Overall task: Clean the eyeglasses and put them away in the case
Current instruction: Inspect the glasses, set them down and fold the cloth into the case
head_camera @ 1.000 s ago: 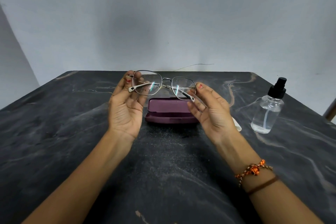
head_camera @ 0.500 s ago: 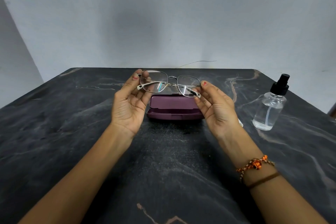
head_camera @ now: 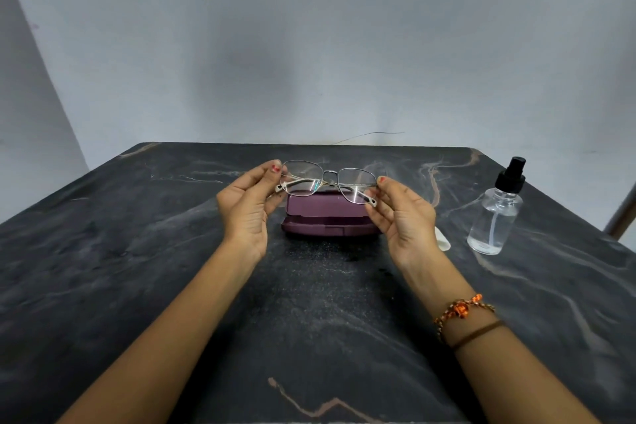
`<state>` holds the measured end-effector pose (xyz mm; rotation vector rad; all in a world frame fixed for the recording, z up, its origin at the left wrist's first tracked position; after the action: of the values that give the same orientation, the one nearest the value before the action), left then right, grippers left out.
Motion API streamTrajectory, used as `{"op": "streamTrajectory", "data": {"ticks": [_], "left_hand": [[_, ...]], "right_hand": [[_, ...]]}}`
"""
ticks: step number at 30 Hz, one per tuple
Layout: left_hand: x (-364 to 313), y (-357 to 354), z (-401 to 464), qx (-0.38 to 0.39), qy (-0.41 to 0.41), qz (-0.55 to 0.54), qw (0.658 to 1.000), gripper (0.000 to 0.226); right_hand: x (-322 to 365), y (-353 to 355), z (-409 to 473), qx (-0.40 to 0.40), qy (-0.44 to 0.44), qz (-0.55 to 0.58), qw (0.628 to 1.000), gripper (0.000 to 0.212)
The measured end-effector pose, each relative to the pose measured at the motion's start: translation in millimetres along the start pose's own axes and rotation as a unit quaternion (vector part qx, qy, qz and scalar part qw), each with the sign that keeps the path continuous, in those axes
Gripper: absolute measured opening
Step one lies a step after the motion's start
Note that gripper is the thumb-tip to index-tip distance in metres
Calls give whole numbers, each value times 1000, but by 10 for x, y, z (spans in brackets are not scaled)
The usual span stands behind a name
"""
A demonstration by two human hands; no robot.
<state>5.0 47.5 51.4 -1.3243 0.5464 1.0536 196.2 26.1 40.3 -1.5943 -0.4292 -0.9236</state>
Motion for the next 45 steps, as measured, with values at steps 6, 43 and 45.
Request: {"op": "streamTrajectory", "data": {"ticks": [6,43,45], "left_hand": [[2,70,-13,8,11,6,1000,14],[-372,1574,421,33,259,296,919,18],[-378,1574,416,23,254,309,916,17]], "right_hand": [[-7,-69,-118,-10,38,-15,999,16],[-1029,-644,-335,192,99,-417,883,27],[-1045,-649,-331,197,96,-418,882,27]]}}
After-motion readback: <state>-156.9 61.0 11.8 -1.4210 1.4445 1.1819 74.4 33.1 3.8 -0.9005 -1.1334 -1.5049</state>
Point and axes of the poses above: each hand's wrist, its own z-axis towards the middle knuckle, its own y-axis out of the back of the hand, x = y × z, the point moved 4 cm from there along z, towards the middle knuckle, and after that the axes turned 5 degrees about z, right-handed, at the moved point
